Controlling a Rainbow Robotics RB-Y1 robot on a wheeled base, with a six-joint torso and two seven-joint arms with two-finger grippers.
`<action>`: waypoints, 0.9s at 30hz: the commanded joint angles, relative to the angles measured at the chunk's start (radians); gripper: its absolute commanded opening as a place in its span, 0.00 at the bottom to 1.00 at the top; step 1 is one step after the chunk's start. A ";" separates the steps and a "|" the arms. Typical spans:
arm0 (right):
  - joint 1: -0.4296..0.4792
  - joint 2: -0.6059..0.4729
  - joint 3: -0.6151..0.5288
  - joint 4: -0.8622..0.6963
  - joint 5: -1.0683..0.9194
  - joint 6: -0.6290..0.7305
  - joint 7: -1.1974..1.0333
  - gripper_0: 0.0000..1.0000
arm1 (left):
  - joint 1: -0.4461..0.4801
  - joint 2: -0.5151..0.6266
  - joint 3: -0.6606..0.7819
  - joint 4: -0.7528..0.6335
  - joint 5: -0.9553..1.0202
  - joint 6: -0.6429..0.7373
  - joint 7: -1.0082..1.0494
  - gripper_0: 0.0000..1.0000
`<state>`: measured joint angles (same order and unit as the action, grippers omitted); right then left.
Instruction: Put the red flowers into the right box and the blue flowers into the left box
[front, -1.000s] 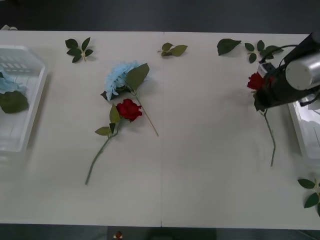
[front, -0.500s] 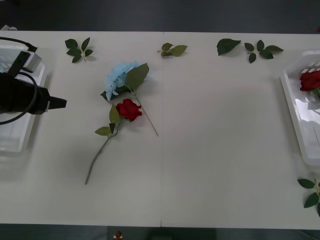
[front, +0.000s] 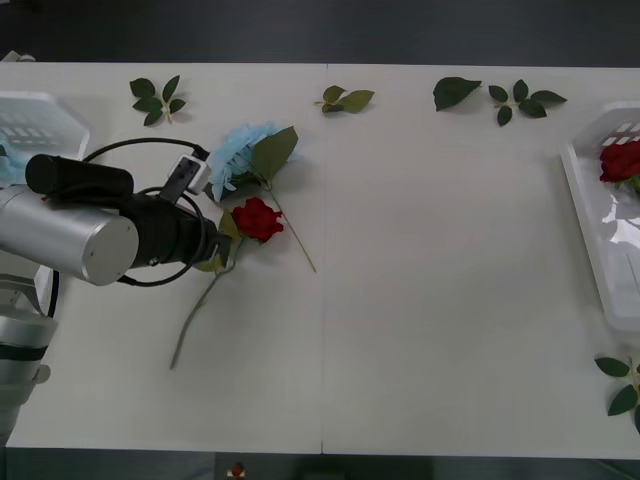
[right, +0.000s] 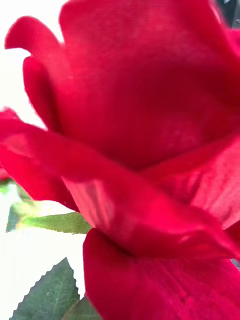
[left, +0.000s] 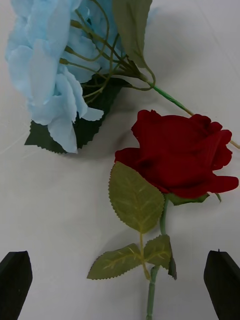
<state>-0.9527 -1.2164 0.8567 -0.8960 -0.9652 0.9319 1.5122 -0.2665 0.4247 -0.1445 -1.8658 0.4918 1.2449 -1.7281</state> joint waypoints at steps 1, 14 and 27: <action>0.005 0.051 -0.008 0.075 0.071 -0.073 0.019 0.00 | -0.022 -0.030 -0.006 0.027 -0.067 -0.022 0.031 1.00; 0.005 0.112 -0.008 0.198 0.166 -0.159 0.037 0.61 | -0.102 -0.053 0.014 0.097 -0.091 -0.098 0.139 1.00; 0.005 0.044 -0.019 0.097 -0.067 -0.091 0.120 0.86 | -0.095 -0.032 -0.060 0.123 -0.101 -0.102 0.139 1.00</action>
<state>-0.9243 -1.1041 0.8567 -0.7456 -0.9699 0.8182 1.5870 -0.3596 0.3694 -0.1615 -1.7290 0.3922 1.1524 -1.5459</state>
